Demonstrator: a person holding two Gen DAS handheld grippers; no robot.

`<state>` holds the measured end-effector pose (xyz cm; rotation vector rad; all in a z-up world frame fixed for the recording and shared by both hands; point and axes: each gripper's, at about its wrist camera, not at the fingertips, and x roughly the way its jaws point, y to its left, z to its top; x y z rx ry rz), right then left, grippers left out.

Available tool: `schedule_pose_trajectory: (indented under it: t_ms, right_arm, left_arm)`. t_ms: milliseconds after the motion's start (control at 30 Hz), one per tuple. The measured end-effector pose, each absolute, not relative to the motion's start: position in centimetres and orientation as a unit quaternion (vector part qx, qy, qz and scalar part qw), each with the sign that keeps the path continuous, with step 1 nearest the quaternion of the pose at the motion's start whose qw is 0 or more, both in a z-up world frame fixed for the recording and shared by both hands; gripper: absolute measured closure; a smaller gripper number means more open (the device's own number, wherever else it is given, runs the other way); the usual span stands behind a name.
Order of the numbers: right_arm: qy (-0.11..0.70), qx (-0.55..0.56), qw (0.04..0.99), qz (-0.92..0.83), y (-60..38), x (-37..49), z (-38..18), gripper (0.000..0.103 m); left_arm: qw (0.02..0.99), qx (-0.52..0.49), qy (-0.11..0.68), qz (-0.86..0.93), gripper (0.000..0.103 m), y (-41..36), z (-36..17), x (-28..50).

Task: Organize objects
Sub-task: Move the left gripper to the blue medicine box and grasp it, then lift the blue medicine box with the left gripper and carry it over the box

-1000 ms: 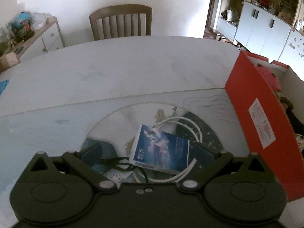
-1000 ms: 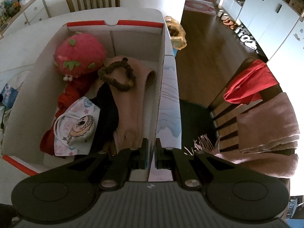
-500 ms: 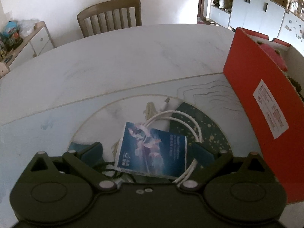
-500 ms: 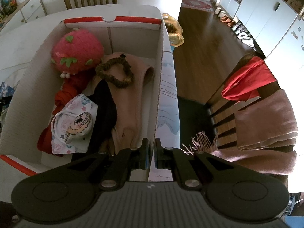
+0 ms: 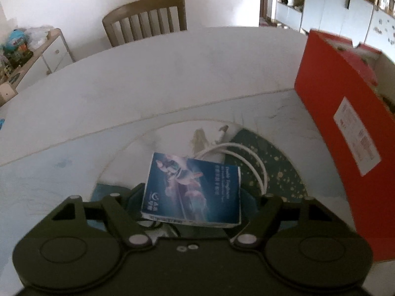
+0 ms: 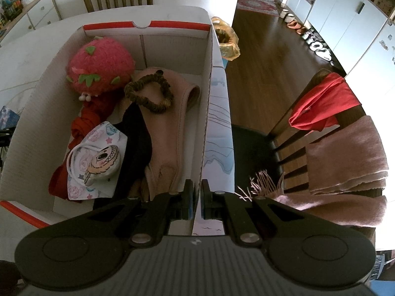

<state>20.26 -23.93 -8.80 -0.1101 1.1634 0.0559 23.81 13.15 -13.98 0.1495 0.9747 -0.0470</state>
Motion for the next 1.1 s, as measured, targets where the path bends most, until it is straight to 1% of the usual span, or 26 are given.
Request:
schedule_pose_trajectory:
  t_ms: [333,700,900,1100]
  right_arm:
    - [0.546,-0.050,0.836,0.034,-23.8,20.3,-8.8,0.098]
    - [0.540,-0.048,0.839,0.048,-24.2,20.0,-8.6,0.098]
    - [0.537,-0.050,0.840,0.056,-24.3,19.9,-8.6,0.098]
    - [0.535,-0.053,0.841,0.063,-24.5,19.9,-8.6,0.098]
  left_arm:
    - [0.894,0.041,0.446,-0.036,0.027,12.9,-8.5,21.9]
    - [0.903,0.053,0.410,-0.115,0.027,6.1,-3.3,20.2]
    - [0.898,0.064,0.401,-0.168,0.027,1.3,-2.6,20.0]
    - [0.890,0.077,0.402,-0.201,0.027,-2.9,-3.5,20.1]
